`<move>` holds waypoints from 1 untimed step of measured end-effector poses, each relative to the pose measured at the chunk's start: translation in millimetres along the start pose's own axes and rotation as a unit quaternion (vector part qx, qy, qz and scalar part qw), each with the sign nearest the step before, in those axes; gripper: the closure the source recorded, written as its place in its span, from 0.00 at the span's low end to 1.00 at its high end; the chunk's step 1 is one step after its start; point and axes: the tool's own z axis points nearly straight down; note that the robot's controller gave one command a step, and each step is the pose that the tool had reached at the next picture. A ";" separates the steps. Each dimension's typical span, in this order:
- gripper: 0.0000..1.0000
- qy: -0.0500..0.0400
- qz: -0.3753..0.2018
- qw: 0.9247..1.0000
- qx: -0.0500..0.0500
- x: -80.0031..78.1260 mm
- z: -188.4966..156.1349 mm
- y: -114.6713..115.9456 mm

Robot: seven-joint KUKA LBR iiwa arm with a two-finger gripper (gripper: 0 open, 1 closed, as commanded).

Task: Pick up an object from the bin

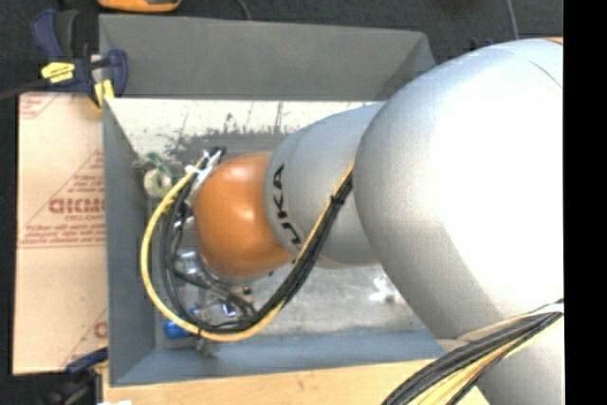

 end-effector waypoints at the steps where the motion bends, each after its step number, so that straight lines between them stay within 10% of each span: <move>1: 1.00 0.003 0.002 1.000 -0.001 1.5 -1.3 1.2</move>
Offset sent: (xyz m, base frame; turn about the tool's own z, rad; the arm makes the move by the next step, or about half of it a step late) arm 0.0000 0.0000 0.0000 0.0000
